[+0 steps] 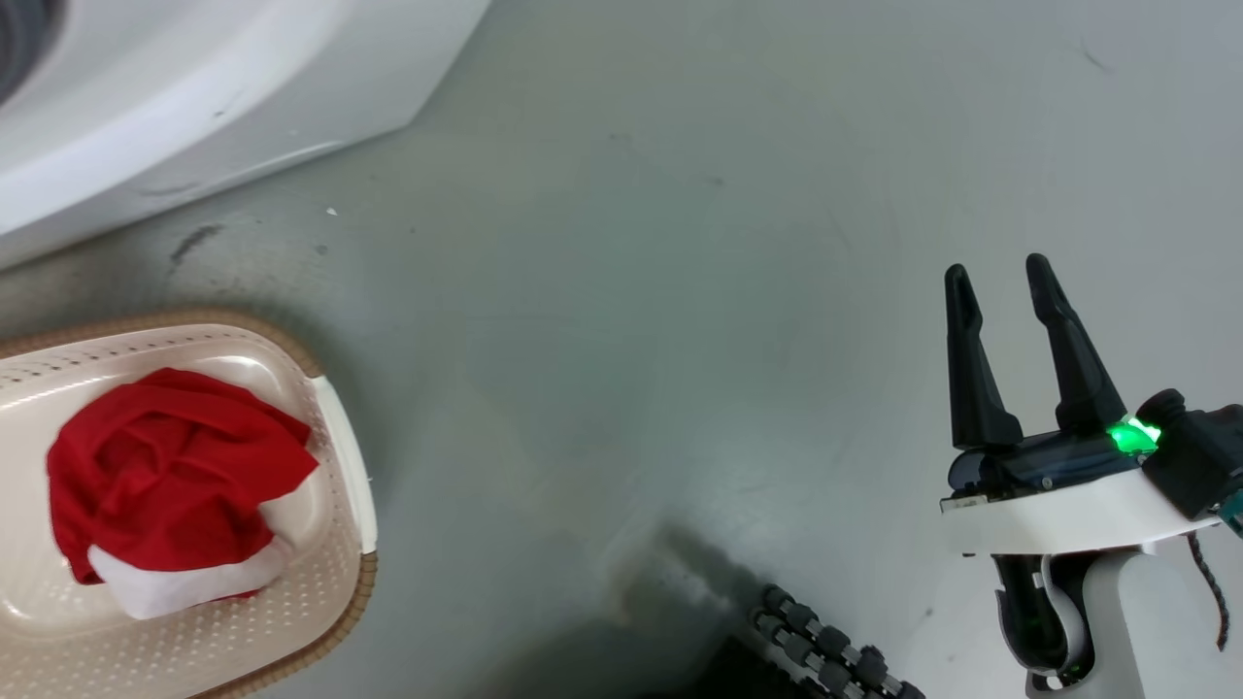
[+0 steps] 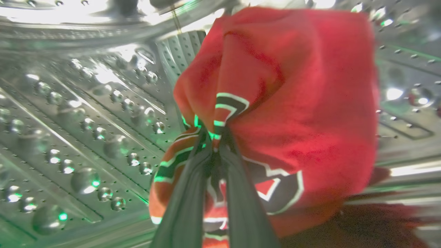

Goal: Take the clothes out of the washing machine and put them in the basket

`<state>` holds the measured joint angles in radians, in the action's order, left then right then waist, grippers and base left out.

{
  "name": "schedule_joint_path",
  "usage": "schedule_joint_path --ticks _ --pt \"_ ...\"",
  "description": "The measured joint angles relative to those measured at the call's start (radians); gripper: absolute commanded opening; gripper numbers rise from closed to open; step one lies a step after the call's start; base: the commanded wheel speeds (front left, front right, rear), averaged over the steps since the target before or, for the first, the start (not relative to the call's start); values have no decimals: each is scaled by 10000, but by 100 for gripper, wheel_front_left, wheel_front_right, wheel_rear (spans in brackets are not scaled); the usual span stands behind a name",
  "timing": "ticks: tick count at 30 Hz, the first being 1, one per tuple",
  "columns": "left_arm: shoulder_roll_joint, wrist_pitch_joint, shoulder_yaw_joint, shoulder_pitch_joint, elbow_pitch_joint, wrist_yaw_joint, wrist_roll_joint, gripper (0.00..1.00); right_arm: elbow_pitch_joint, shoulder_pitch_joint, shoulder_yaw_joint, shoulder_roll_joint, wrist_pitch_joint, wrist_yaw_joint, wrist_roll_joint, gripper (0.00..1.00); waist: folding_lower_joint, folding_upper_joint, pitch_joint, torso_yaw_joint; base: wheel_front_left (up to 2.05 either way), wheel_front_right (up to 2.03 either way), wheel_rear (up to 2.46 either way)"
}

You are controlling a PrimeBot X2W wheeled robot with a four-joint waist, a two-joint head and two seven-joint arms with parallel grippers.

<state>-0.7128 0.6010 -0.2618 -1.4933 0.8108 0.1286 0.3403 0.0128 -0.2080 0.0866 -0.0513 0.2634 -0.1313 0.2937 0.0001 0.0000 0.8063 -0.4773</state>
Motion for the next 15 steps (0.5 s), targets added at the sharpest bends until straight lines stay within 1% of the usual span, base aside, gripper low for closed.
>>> schedule_joint_path --ticks 7,15 --pt "253 -1783 -616 783 316 4 786 0 -44 5 -449 2 0 0 -493 100 -1 0 -740 536 0 0 0" --pt "669 -3532 -1588 2553 393 6 2021 0 -194 271 -748 4 0 0 -1149 100 -1 0 -1932 1288 0 0 0"
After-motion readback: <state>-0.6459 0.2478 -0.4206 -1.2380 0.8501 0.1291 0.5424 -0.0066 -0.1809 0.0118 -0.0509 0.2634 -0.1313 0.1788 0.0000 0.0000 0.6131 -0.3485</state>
